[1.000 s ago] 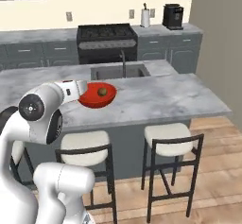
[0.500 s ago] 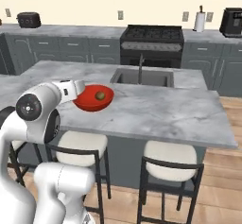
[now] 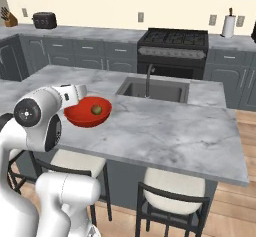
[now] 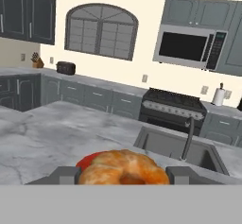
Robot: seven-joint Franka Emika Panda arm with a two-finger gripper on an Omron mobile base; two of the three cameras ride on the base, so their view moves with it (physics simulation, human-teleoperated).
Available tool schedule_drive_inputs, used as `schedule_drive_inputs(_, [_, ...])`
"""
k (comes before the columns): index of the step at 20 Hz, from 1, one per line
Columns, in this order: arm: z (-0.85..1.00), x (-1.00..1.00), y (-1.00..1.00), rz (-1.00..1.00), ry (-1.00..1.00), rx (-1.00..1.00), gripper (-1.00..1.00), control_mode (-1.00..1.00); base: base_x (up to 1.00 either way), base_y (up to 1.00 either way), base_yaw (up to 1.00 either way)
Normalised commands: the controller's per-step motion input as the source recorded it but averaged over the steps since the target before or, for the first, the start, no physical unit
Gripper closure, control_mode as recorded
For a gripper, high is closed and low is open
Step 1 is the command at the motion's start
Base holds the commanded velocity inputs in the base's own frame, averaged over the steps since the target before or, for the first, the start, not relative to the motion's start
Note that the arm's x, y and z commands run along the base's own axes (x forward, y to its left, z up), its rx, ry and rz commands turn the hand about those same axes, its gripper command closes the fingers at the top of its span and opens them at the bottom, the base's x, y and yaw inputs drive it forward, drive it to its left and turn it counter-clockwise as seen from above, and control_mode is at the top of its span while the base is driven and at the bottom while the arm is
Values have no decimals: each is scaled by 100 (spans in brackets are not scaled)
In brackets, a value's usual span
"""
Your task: Retrieve the tangerine and apple from the fridge and place them into the bowl on the dining table.
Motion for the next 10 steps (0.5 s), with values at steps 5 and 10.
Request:
schedule_drive_inputs(5, [0,0,0,0,0,0,100,100,76,0,4])
schedule_drive_inputs(10, [0,0,0,0,0,0,100,100,27,5,0])
